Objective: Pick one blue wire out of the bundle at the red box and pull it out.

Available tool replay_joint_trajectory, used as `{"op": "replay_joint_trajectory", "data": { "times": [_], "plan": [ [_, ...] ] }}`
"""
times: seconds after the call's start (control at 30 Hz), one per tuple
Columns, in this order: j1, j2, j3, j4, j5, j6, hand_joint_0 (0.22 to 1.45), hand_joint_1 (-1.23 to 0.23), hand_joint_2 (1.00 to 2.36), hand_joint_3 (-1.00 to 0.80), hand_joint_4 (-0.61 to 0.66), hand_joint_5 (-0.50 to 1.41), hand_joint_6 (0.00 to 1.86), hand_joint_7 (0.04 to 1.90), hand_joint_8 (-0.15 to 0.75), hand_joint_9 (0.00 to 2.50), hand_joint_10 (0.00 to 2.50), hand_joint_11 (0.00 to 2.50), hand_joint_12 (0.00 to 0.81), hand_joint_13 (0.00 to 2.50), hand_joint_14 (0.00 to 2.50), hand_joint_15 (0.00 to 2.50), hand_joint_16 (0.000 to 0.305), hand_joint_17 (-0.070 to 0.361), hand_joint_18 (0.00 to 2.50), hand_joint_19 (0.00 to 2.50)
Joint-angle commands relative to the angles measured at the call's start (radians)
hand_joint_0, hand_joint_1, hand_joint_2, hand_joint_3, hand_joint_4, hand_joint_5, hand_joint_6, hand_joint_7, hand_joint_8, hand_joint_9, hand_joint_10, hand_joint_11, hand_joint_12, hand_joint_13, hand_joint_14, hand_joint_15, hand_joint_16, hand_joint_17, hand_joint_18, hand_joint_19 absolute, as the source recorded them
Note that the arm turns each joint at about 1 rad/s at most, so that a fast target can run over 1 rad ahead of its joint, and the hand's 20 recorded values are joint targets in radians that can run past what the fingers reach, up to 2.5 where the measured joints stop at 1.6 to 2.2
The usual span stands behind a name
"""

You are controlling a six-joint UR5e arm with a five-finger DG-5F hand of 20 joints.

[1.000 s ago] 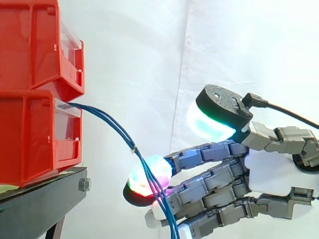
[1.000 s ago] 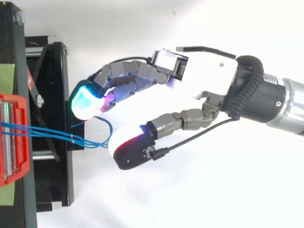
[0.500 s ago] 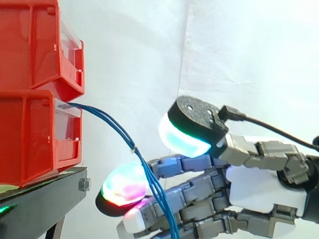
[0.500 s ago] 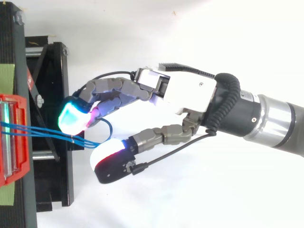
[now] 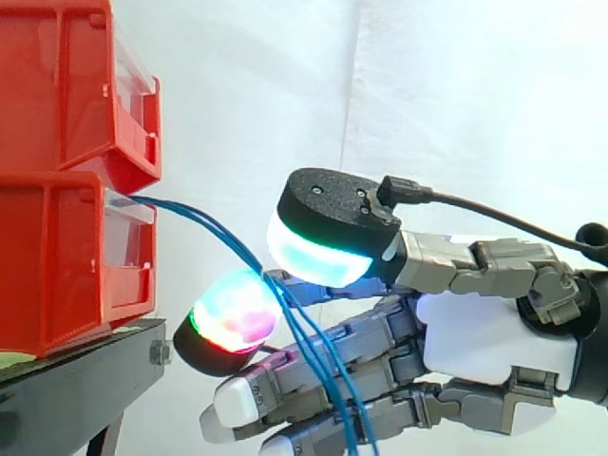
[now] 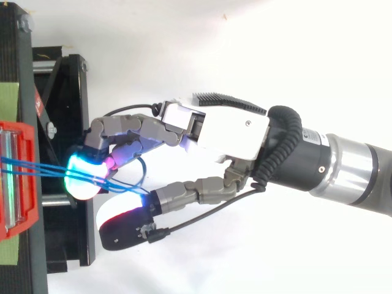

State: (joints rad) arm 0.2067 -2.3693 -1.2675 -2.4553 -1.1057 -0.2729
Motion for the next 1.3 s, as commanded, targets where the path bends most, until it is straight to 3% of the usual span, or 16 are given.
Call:
{"op": "replay_joint_trajectory", "data": {
  "times": [0.0,0.4,0.73,1.1,1.27],
  "plan": [
    [0.000,0.001,0.000,-0.001,-0.002,0.020,0.58,-0.69,1.02,-0.28,0.31,-0.11,0.54,1.30,0.384,0.69,0.01,0.33,0.465,0.49,0.00,0.15,0.062,0.141,0.61,0.36],
    [0.000,0.001,0.000,-0.010,-0.003,0.035,0.58,-0.68,1.02,-0.21,0.33,-0.14,0.70,1.12,0.388,0.69,0.01,0.36,0.468,0.49,0.00,0.16,0.062,0.140,0.62,0.35],
    [-0.006,0.001,0.000,-0.010,-0.008,0.047,0.58,-0.67,1.02,-0.15,0.36,-0.17,0.82,1.08,0.399,0.69,0.01,0.38,0.472,0.49,0.01,0.17,0.063,0.142,0.63,0.36],
    [-0.009,0.002,0.002,-0.024,-0.009,0.098,0.60,-0.73,1.02,-0.14,0.33,-0.19,0.86,1.01,0.404,0.67,0.01,0.41,0.473,0.49,0.01,0.16,0.063,0.142,0.64,0.35],
    [-0.009,0.021,0.002,-0.059,-0.028,0.115,0.61,-0.77,1.02,-0.17,0.34,-0.19,0.86,0.99,0.402,0.67,0.01,0.42,0.474,0.49,0.01,0.16,0.063,0.143,0.65,0.35]
  ]
}}
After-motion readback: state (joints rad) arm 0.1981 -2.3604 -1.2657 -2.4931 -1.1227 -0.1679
